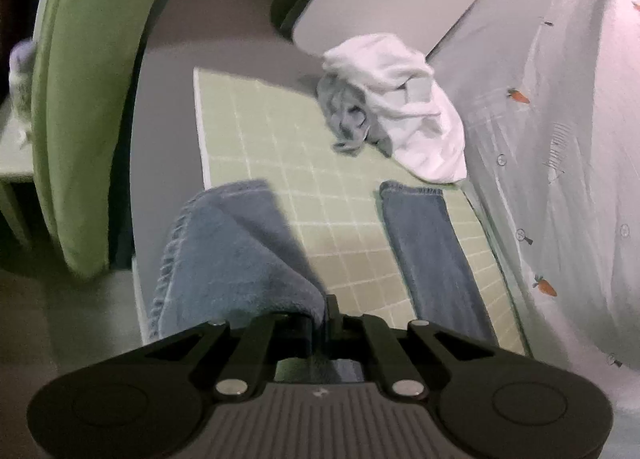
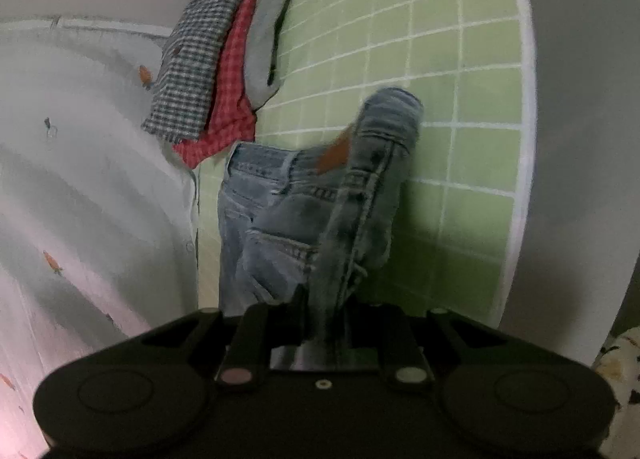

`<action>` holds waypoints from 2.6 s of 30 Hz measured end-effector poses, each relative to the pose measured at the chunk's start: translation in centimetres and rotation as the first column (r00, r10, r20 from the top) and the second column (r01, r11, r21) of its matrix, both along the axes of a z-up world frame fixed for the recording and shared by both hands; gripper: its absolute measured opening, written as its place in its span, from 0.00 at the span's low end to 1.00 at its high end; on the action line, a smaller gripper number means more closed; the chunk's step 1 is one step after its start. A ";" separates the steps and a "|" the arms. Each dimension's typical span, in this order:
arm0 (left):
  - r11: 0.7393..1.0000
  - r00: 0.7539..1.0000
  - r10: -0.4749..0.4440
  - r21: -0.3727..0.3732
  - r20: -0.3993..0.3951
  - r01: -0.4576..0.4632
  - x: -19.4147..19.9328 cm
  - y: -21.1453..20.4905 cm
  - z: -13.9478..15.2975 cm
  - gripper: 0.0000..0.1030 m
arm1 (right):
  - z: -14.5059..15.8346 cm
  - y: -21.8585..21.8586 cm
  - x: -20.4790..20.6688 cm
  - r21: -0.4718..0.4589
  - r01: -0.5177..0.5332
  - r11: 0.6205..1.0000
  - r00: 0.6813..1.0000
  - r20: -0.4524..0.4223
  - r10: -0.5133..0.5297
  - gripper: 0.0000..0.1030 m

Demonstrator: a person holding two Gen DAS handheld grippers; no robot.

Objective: Fold clothes

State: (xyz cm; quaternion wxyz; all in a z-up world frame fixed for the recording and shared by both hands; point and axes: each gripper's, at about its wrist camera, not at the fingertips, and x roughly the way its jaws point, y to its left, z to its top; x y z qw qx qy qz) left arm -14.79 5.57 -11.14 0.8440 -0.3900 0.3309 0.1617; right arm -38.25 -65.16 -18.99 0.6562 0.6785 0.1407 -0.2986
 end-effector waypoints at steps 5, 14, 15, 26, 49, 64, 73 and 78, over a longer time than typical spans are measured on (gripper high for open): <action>0.996 0.999 -0.031 0.090 0.033 0.028 1.4 -2.0 2.9 0.05 | 1.8 -0.7 2.1 -0.012 -0.026 1.000 1.000 0.010 0.026 0.16; 0.958 0.981 -0.183 0.235 0.069 0.162 7.9 -5.0 6.8 0.05 | 6.0 -2.0 6.9 -0.076 -0.013 0.997 0.996 0.084 0.020 0.16; 0.959 0.980 -0.188 0.227 0.068 0.168 8.6 -5.0 7.0 0.05 | 6.4 -2.0 7.5 -0.081 -0.002 0.997 0.996 0.090 0.009 0.16; 0.949 0.959 -0.279 0.168 0.045 0.268 17.6 -6.4 6.3 0.05 | 7.3 -2.3 15.4 -0.147 0.097 0.984 0.995 0.045 -0.091 0.16; 0.836 0.865 -0.472 0.224 -0.170 0.500 36.5 -16.4 -2.3 0.77 | 5.9 -3.5 32.7 -0.459 -0.272 0.846 0.909 -0.411 0.069 1.00; 0.730 0.804 -0.575 0.348 -0.151 0.588 24.2 -16.9 0.4 0.94 | 1.5 3.6 24.2 -0.401 -0.233 0.886 0.888 -0.458 0.026 1.00; 0.688 0.729 -0.683 0.373 0.042 0.623 19.9 -18.7 3.5 0.97 | -0.6 2.3 27.0 -0.472 -0.238 0.849 0.901 -0.435 0.010 1.00; 0.690 0.741 -0.671 0.385 0.025 0.613 19.5 -18.7 3.7 0.97 | -0.6 1.6 27.4 -0.493 -0.196 0.848 0.906 -0.422 -0.037 0.34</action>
